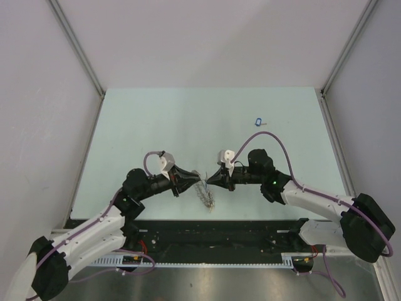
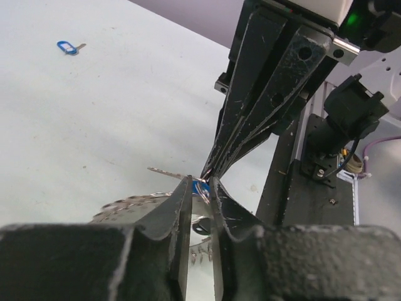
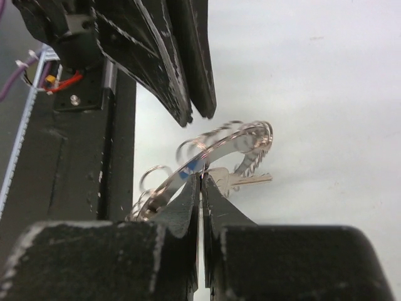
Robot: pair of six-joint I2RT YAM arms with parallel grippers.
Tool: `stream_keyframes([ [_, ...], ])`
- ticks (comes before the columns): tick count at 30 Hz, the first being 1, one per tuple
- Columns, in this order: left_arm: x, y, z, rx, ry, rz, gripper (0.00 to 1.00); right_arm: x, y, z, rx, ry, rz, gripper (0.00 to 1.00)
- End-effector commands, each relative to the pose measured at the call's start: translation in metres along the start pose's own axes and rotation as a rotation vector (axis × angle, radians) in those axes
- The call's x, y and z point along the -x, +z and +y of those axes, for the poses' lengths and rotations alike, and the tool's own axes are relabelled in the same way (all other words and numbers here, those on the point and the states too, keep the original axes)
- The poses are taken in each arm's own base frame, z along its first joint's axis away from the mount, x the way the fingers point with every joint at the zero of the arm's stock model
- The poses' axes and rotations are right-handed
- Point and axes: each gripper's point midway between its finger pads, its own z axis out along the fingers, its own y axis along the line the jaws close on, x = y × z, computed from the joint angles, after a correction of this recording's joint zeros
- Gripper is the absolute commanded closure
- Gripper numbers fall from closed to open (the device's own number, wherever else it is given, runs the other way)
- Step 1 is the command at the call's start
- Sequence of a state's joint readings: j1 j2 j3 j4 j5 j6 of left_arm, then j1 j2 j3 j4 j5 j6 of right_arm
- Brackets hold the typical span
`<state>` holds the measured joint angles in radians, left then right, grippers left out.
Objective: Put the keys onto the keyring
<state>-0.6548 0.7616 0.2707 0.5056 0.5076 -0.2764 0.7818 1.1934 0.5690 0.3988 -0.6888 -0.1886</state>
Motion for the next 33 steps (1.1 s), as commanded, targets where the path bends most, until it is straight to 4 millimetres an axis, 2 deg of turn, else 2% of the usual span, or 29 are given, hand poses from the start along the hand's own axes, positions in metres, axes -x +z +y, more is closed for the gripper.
stream_keyframes([
  [1, 0.003, -0.004, 0.005, 0.046, 0.005, 0.032, 0.74, 0.010, 0.000, -0.007, -0.044, -0.091, 0.041, 1.00],
  [3, -0.003, -0.007, 0.006, 0.059, -0.002, 0.064, 0.68, 0.005, 0.000, -0.008, -0.054, -0.096, 0.068, 1.00],
  [4, -0.002, -0.008, 0.006, 0.066, 0.002, 0.066, 0.59, 0.007, 0.000, -0.010, -0.065, -0.114, 0.072, 1.00],
  [6, -0.008, -0.011, 0.010, 0.096, -0.022, 0.102, 0.49, 0.003, 0.002, -0.009, -0.064, -0.117, 0.092, 1.00],
  [7, -0.003, -0.011, 0.010, 0.105, -0.015, 0.102, 0.38, 0.003, 0.002, -0.009, -0.070, -0.121, 0.096, 1.00],
  [8, -0.009, -0.014, 0.012, 0.118, -0.027, 0.136, 0.36, 0.003, 0.003, -0.009, -0.068, -0.126, 0.097, 1.00],
  [11, -0.010, -0.015, 0.012, 0.131, -0.037, 0.181, 0.33, 0.004, 0.005, -0.007, -0.062, -0.136, 0.105, 1.00],
  [20, 0.007, -0.013, 0.007, 0.122, -0.036, 0.220, 0.33, 0.007, 0.007, -0.003, -0.051, -0.149, 0.108, 1.00],
  [23, 0.009, -0.011, 0.008, 0.137, -0.064, 0.233, 0.41, 0.009, 0.006, -0.003, -0.054, -0.153, 0.104, 1.00],
  [24, 0.008, -0.011, 0.009, 0.147, -0.092, 0.238, 0.49, 0.008, 0.006, -0.003, -0.053, -0.152, 0.106, 1.00],
  [27, 0.003, -0.007, 0.007, 0.150, -0.168, 0.278, 0.56, 0.009, 0.007, -0.002, -0.051, -0.153, 0.104, 1.00],
  [33, -0.007, -0.003, 0.002, 0.159, -0.280, 0.334, 0.59, 0.007, 0.008, -0.001, -0.047, -0.152, 0.108, 1.00],
])
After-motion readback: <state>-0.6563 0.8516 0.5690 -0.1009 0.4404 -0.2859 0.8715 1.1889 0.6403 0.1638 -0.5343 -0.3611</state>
